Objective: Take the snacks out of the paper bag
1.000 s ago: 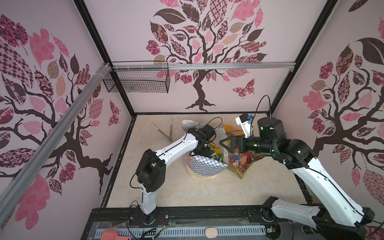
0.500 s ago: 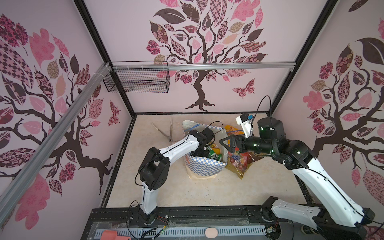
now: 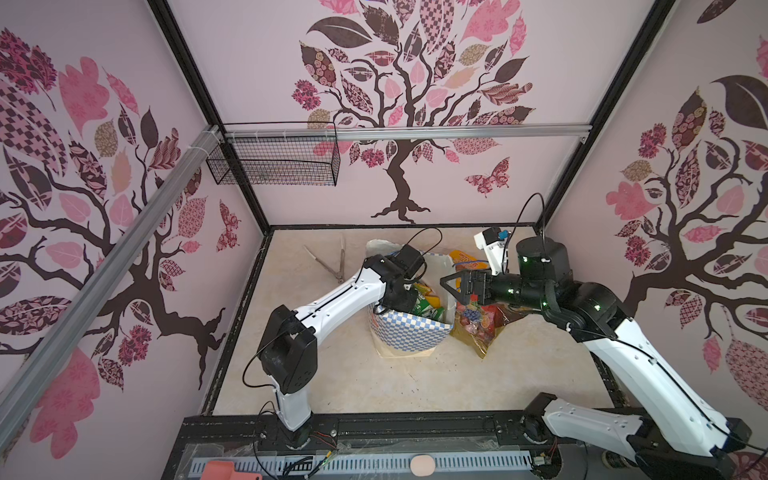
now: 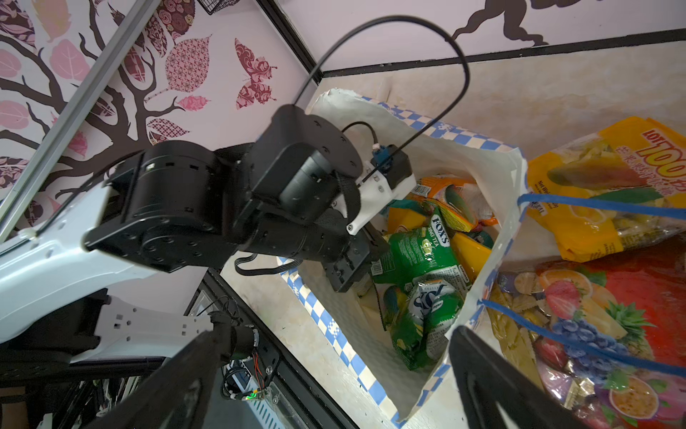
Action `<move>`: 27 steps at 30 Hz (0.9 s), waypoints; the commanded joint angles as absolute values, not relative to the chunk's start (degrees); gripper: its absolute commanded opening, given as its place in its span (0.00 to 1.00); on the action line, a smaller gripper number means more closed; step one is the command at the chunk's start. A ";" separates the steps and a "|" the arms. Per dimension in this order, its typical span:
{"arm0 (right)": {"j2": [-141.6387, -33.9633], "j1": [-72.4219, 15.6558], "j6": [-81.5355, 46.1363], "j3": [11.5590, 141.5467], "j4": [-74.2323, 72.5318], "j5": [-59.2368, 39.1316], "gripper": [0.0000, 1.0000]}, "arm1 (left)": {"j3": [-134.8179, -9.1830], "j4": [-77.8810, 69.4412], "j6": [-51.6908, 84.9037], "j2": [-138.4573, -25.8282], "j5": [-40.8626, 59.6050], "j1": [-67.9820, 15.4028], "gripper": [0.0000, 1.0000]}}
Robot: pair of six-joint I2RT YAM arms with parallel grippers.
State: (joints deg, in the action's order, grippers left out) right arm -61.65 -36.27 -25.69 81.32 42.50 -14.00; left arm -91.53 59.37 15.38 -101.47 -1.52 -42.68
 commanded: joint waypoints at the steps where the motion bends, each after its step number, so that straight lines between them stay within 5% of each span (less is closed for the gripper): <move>1: -60.38 -36.42 -26.02 81.50 41.26 -12.52 1.00 | -91.25 56.99 14.42 -97.46 -2.28 -42.45 0.00; 14: -60.47 -36.45 -26.97 81.17 39.87 -12.22 1.00 | -95.71 56.89 13.96 -93.98 0.62 -42.45 0.01; 17: -60.47 -36.41 -27.06 81.01 39.64 -12.39 1.00 | -96.63 58.18 14.32 -97.23 1.69 -42.46 0.48; 19: -60.47 -36.41 -27.11 80.88 39.70 -12.39 1.00 | -96.71 57.79 14.42 -98.98 2.64 -42.47 0.63; 27: -59.78 -36.47 -27.21 80.29 39.90 -12.02 1.00 | -94.44 56.94 12.66 -104.10 2.50 -42.76 0.79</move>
State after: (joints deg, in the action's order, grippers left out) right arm -61.23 -36.27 -27.00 80.55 40.36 -12.58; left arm -95.09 57.69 13.58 -103.96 1.69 -42.68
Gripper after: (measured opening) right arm 0.997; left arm 0.783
